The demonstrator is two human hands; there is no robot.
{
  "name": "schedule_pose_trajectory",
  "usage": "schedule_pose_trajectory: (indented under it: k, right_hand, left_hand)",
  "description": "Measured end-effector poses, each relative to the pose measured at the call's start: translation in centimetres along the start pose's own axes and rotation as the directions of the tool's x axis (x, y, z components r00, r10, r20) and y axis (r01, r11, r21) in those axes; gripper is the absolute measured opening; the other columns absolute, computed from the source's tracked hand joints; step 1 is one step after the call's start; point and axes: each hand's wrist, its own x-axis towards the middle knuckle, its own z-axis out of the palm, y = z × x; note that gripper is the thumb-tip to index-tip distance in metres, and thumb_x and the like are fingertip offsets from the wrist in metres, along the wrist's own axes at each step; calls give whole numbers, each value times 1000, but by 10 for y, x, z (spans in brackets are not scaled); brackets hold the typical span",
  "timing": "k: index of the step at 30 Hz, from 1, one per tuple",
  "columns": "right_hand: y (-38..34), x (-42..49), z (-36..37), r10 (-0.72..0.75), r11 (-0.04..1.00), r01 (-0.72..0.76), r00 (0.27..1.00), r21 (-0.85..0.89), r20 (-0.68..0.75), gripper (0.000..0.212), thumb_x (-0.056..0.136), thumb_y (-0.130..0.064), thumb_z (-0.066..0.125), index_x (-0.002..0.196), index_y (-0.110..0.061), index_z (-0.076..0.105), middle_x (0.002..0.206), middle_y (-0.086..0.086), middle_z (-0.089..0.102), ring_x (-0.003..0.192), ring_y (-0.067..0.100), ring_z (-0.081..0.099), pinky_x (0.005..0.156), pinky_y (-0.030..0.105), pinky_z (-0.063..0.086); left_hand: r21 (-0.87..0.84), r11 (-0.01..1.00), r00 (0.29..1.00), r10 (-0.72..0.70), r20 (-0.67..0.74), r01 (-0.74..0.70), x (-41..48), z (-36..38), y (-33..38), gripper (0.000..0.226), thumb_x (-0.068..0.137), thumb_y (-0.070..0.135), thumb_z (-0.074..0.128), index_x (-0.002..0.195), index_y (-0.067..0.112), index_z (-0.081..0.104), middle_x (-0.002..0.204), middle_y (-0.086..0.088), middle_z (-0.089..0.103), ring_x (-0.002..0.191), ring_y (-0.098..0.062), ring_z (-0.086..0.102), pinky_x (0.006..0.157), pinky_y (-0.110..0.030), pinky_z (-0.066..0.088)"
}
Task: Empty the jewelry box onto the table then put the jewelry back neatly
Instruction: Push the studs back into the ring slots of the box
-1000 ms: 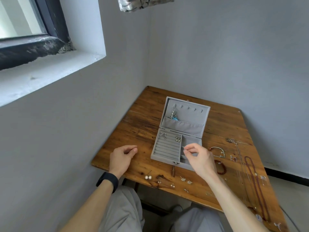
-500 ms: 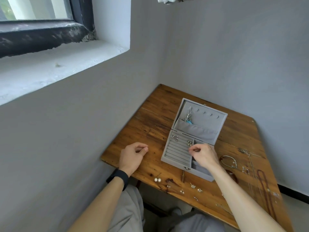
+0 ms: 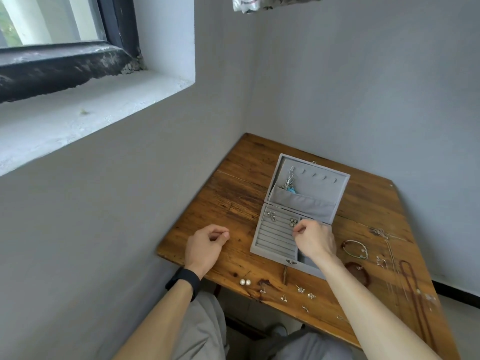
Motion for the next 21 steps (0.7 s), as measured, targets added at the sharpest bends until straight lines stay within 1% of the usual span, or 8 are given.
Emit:
schedule_pose_trajectory:
  k: [3, 7, 11, 13, 15, 17, 19, 21]
  right_hand:
    - [-1, -7, 1, -38, 999, 37, 998, -28, -48, 19, 95, -27, 60, 109, -29, 73, 104, -1, 74, 96, 22, 68, 77, 30, 56]
    - [10, -22, -1, -68, 995, 74, 993, 62, -94, 24, 98, -30, 56, 116, -31, 71, 96, -3, 75, 82, 19, 67, 64, 24, 46]
    - [37, -47, 3, -180, 980, 195, 951, 37, -250, 23, 93, -30, 62, 114, -25, 70, 106, -4, 73, 99, 20, 62, 79, 32, 52]
    - [53, -57, 10, -236, 971, 240, 928, -23, -287, 29, 92, -35, 63, 118, -23, 69, 118, -2, 70, 113, 20, 57, 91, 35, 50]
    - [63, -63, 19, -217, 975, 200, 945, -92, -244, 42, 97, -46, 51, 131, -24, 61, 139, -3, 58, 136, 18, 44, 106, 41, 41]
    - [67, -66, 28, -162, 983, 146, 976, -115, -145, 56, 102, -54, 28, 146, -25, 46, 159, -5, 35, 151, 14, 18, 118, 45, 24]
    - [68, -67, 35, -138, 987, 131, 987, -94, -77, 69, 99, -57, 4, 154, -26, 32, 166, -8, 15, 153, 10, -4, 122, 46, 8]
    - [68, -68, 39, -141, 988, 135, 987, -80, -75, 78, 96, -58, -7, 155, -25, 30, 166, -9, 7, 152, 9, -13, 122, 47, 0]
  left_hand:
    - [-25, 1000, 1000, -14, 8, 14, 0, 0, 4, 5, 91, 33, 70, 95, 35, 72, 92, 19, 72, 87, -1, 67, 83, -23, 53]
    - [-94, 994, 998, -53, 42, 57, -3, -7, 9, 6, 92, 28, 69, 97, 32, 69, 90, 13, 75, 80, -5, 70, 78, -27, 58]
    - [-104, 993, 994, -55, 92, 64, 1, -16, 16, 5, 92, 29, 69, 97, 31, 72, 89, 14, 75, 82, -9, 71, 67, -22, 55]
    - [-43, 999, 994, 10, 105, -6, 5, -13, 26, 5, 91, 34, 70, 95, 33, 73, 92, 17, 74, 84, -2, 69, 73, -18, 51]
    - [13, 993, 983, 116, 140, -119, 11, -4, 44, 5, 90, 36, 71, 93, 36, 74, 95, 23, 72, 93, 8, 63, 79, -7, 43]
    - [85, 968, 956, 215, 197, -236, 16, 12, 63, 5, 90, 36, 71, 94, 37, 74, 96, 24, 69, 97, 12, 58, 77, -1, 37]
    - [181, 923, 920, 284, 269, -338, 20, 32, 80, 6, 90, 36, 71, 95, 36, 73, 97, 21, 63, 93, 8, 56, 75, -2, 37]
    - [288, 865, 887, 308, 344, -411, 23, 52, 91, 6, 90, 36, 71, 96, 35, 73, 95, 17, 57, 88, 3, 55, 71, -7, 40]
